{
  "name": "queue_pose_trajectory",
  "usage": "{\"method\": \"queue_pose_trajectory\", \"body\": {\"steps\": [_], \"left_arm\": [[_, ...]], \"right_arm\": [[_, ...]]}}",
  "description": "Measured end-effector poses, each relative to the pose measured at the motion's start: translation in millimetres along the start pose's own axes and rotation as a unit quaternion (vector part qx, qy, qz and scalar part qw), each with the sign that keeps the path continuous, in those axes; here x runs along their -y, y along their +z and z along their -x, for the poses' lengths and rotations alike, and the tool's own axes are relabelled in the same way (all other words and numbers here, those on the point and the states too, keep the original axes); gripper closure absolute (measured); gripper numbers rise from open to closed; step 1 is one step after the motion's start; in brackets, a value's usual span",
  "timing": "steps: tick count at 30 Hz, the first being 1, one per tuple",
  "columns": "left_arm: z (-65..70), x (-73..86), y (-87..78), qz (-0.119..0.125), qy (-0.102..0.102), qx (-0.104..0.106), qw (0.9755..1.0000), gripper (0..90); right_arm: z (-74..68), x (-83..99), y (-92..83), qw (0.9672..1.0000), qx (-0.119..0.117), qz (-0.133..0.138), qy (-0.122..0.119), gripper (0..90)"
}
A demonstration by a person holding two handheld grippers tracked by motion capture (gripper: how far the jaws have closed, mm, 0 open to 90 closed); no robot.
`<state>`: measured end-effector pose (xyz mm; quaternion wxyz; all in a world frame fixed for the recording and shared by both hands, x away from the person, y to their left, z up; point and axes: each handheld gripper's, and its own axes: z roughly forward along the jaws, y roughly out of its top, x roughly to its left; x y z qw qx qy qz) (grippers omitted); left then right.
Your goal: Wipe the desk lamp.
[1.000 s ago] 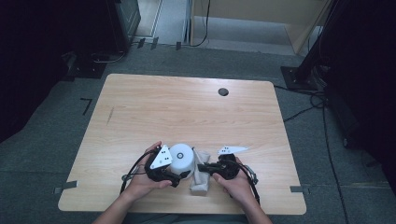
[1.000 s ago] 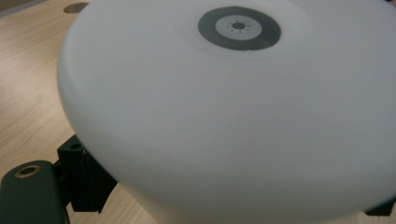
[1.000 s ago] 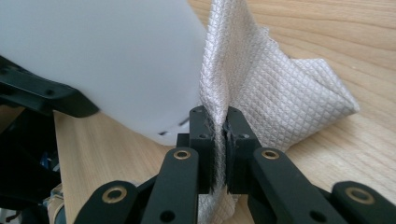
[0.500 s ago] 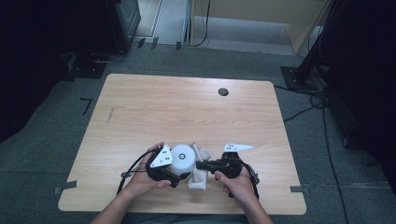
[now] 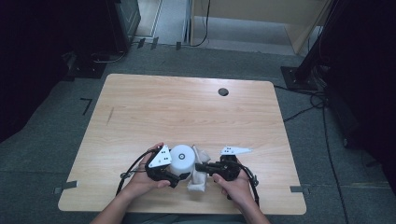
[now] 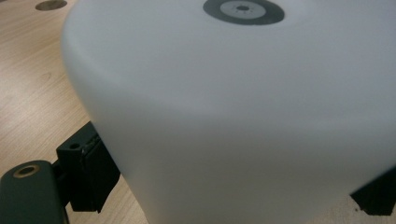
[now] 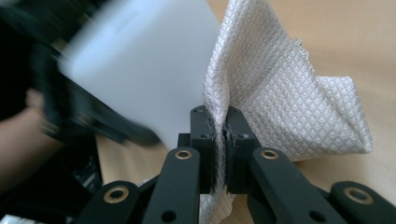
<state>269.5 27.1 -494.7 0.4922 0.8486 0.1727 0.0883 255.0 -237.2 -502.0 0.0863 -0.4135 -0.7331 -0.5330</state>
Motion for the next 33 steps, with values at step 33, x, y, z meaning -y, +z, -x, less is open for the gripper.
{"method": "queue_pose_trajectory", "body": {"steps": [33], "left_arm": [[3.3,-3.7,6.0,-0.006,-0.001,0.006,1.0000,8.1]], "right_arm": [[-30.0,-31.5,-21.8,0.9951,0.047,0.064,-0.059,84.8]]}}
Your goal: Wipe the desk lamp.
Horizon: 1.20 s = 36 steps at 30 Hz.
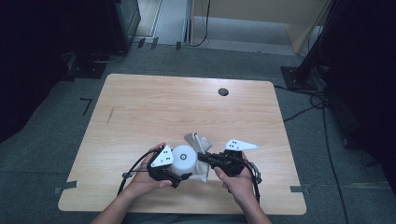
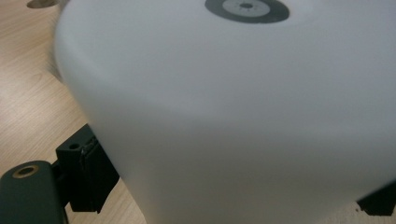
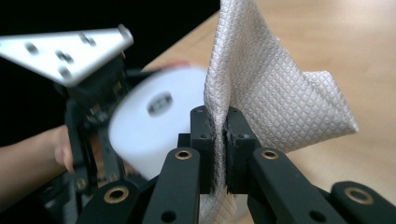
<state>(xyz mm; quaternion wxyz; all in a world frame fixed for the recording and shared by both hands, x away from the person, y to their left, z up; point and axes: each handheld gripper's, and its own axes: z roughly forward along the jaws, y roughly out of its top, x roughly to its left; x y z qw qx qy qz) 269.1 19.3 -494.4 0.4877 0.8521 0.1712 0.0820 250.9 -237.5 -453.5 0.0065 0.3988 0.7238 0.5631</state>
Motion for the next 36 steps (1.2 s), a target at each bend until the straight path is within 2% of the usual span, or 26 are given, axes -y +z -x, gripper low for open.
{"method": "queue_pose_trajectory", "body": {"steps": [3,6,12,15,22,25,28,31,33,36], "left_arm": [[3.2,-2.1,3.3,-0.002,0.001,0.001,1.0000,8.1],[4.6,-2.8,4.8,-0.001,0.001,0.001,1.0000,8.1],[5.8,-3.7,6.0,-0.002,0.002,0.001,1.0000,8.1],[7.3,-3.8,7.1,0.001,0.001,-0.004,1.0000,8.2],[8.3,-3.8,7.8,0.002,-0.001,-0.005,1.0000,8.2],[8.6,-3.8,8.1,0.003,-0.002,-0.006,1.0000,8.1],[8.7,-3.3,8.0,0.005,-0.003,-0.006,1.0000,8.1],[9.2,-3.1,8.2,0.008,-0.004,-0.007,0.9999,8.1],[9.2,-2.7,8.0,0.008,-0.003,-0.008,0.9999,8.1],[9.4,-2.6,7.9,0.009,-0.003,-0.009,0.9999,8.1]], "right_arm": [[-10.1,-9.8,-6.5,0.9993,0.016,0.010,-0.032,84.7],[-16.5,-13.7,-7.9,0.9986,0.020,0.009,-0.048,84.6],[-29.2,-18.4,-5.4,0.9972,0.016,-0.003,-0.073,84.5],[-37.5,-19.5,1.4,0.9955,0.038,-0.024,-0.084,84.6],[-46.4,-22.6,15.0,0.9965,0.038,-0.041,-0.062,82.3],[-50.3,-25.1,19.6,0.9960,0.040,-0.040,-0.068,65.7],[-53.4,-25.0,17.1,0.9956,0.032,-0.039,-0.078,58.1],[-54.4,-28.4,8.1,0.9958,0.017,-0.030,-0.085,56.3],[-54.5,-32.8,-0.1,0.9960,0.015,-0.016,-0.087,56.3],[-51.1,-38.2,-9.3,0.9958,0.035,0.016,-0.084,55.9]]}}
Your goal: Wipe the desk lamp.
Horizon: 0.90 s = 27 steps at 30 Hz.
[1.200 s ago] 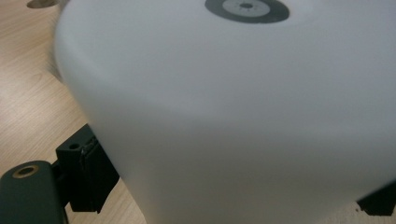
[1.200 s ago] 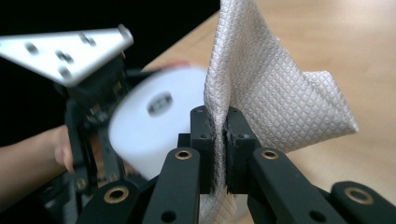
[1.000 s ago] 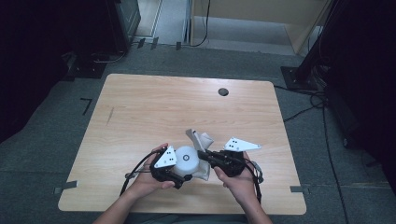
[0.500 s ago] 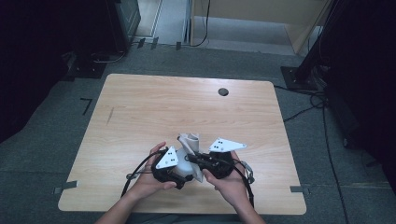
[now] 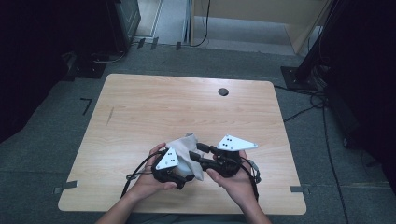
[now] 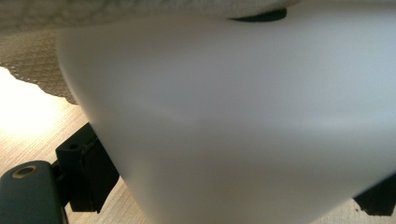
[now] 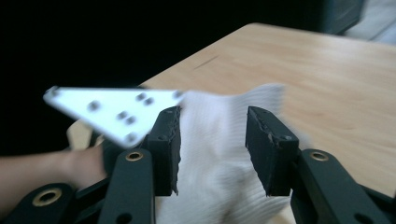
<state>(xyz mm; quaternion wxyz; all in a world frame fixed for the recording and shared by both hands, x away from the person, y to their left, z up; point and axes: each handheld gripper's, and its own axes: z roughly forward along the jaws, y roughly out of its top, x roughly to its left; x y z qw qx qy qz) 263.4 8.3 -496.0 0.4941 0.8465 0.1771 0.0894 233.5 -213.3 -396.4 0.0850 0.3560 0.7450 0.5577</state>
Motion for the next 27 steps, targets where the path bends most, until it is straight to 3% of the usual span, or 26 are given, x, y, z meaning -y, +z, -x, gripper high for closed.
{"method": "queue_pose_trajectory", "body": {"steps": [3,5,6,8,12,15,20,25,27], "left_arm": [[0.3,0.4,0.1,0.002,-0.001,-0.001,1.0000,8.1],[0.2,0.5,0.1,0.003,-0.001,-0.001,1.0000,8.1],[0.5,0.9,0.2,0.004,-0.001,-0.002,1.0000,8.1],[0.4,1.2,0.5,0.006,-0.003,-0.001,1.0000,8.0],[-1.4,2.4,1.8,0.012,-0.006,0.005,0.9999,7.5],[-0.7,5.8,1.4,0.026,-0.006,0.003,0.9996,7.1],[4.6,4.1,-8.1,0.020,-0.001,-0.033,0.9993,5.5],[0.4,1.4,-20.8,0.039,-0.026,-0.007,0.9989,3.1],[-0.8,5.5,-22.2,0.034,-0.031,-0.008,0.9989,3.1]], "right_arm": [[3.1,3.2,6.0,0.9993,0.038,0.007,0.002,55.0],[3.0,5.0,9.4,0.9991,0.043,0.002,-0.002,56.1],[1.9,12.9,22.0,0.9981,0.056,-0.015,-0.023,61.2],[1.1,16.5,27.2,0.9974,0.060,-0.023,-0.032,61.5],[-5.4,19.6,31.6,0.9949,0.077,-0.026,-0.059,61.5],[-10.6,19.8,32.9,0.9912,0.095,-0.032,-0.087,60.0],[-9.9,20.2,33.0,0.9912,0.094,-0.034,-0.087,59.5],[-10.2,20.2,33.1,0.9911,0.094,-0.036,-0.087,59.5],[-9.8,20.1,33.0,0.9911,0.094,-0.036,-0.088,59.4]]}}
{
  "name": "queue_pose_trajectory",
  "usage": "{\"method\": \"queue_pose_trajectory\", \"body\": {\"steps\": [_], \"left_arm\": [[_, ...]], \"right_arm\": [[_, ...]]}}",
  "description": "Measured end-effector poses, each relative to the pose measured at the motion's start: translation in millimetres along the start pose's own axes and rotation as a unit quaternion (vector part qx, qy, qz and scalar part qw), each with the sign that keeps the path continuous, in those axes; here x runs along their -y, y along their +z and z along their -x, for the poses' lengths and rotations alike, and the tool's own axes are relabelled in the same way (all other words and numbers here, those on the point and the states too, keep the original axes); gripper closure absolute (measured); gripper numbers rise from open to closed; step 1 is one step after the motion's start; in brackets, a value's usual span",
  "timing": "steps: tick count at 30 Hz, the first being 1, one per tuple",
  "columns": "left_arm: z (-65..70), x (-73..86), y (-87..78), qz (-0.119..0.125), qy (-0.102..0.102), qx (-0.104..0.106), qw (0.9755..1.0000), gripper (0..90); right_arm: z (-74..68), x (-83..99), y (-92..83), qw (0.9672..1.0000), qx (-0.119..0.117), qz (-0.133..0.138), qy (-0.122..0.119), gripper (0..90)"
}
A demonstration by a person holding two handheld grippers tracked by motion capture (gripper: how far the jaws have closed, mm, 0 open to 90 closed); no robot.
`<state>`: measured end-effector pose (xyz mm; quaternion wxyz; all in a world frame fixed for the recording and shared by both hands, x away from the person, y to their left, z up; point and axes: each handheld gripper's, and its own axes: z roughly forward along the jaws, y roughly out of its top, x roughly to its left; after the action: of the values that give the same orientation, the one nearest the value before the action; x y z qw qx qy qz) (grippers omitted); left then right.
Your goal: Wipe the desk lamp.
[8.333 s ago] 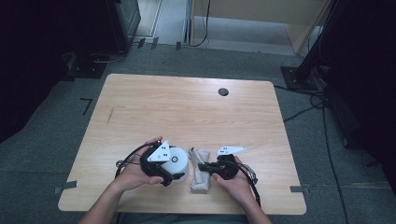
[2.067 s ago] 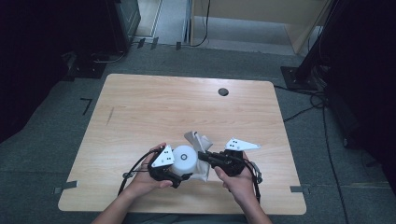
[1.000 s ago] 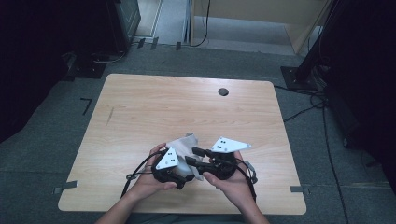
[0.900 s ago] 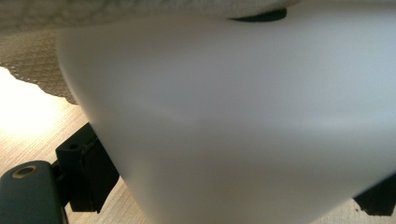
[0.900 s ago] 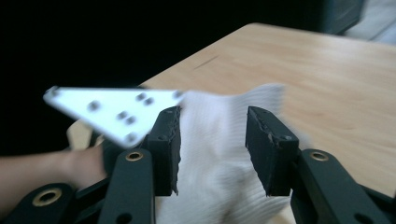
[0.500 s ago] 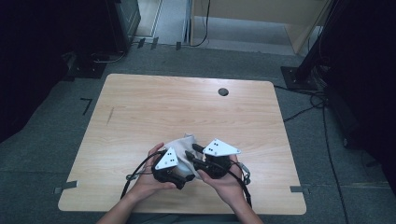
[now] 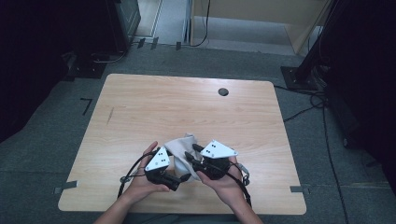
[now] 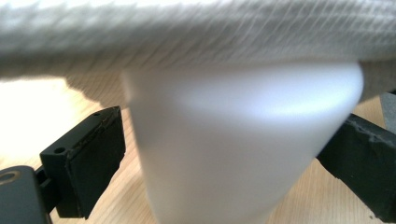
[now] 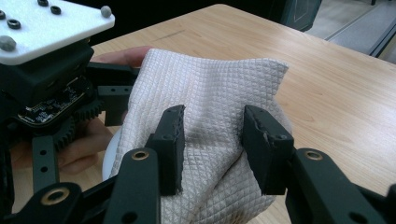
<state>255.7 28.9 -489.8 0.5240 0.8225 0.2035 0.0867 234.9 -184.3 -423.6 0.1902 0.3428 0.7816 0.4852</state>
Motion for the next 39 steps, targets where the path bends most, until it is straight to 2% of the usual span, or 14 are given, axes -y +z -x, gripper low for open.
{"method": "queue_pose_trajectory", "body": {"steps": [4,5,9,11,17,21,25,28,30,34,36,38,39], "left_arm": [[2.3,6.0,3.2,-0.018,0.008,-0.005,0.9998,5.7],[3.7,5.4,3.7,-0.016,0.011,-0.006,0.9998,8.9],[4.3,3.4,3.0,-0.006,0.015,-0.007,0.9998,8.8],[5.2,3.8,2.5,-0.004,0.015,-0.010,0.9998,8.9],[6.3,4.0,2.3,-0.002,0.015,-0.013,0.9998,9.0],[6.3,4.1,2.4,-0.001,0.015,-0.013,0.9998,9.0],[5.8,4.1,2.5,-0.003,0.016,-0.013,0.9998,9.0],[5.4,4.3,2.9,-0.004,0.017,-0.013,0.9998,9.1],[5.3,4.2,2.8,-0.005,0.017,-0.013,0.9998,9.1],[5.4,4.1,2.9,-0.005,0.017,-0.013,0.9998,9.1],[5.4,4.1,2.9,-0.005,0.017,-0.013,0.9997,9.1],[5.3,4.1,3.1,-0.005,0.017,-0.013,0.9998,9.1],[5.3,4.1,3.2,-0.005,0.018,-0.013,0.9998,9.1]], "right_arm": [[-0.7,-0.4,-1.3,1.0000,0.000,0.000,0.001,60.5],[-1.2,-0.6,-1.5,1.0000,-0.003,0.001,0.001,61.5],[-4.2,-1.0,-1.3,0.9999,-0.010,-0.002,-0.001,62.8],[-7.7,-2.0,-0.7,0.9999,-0.005,-0.005,-0.010,62.3],[-16.8,-2.8,0.3,0.9999,0.005,-0.004,-0.016,59.8],[-17.3,-3.2,0.7,0.9998,0.005,-0.004,-0.019,55.4],[-8.3,-1.8,1.4,0.9996,0.025,-0.006,-0.008,51.6],[-3.3,-0.9,0.2,0.9996,0.028,-0.005,0.006,51.4],[-5.7,-1.8,-0.9,0.9997,0.019,-0.006,0.013,50.4],[-9.0,-2.8,0.7,0.9999,0.005,-0.009,0.012,47.9],[-4.4,-1.6,0.9,0.9997,0.003,-0.006,0.025,56.4],[-1.8,-1.0,0.4,0.9996,0.002,-0.004,0.026,59.7],[3.0,-0.5,-1.4,0.9994,-0.002,-0.004,0.036,68.0]]}}
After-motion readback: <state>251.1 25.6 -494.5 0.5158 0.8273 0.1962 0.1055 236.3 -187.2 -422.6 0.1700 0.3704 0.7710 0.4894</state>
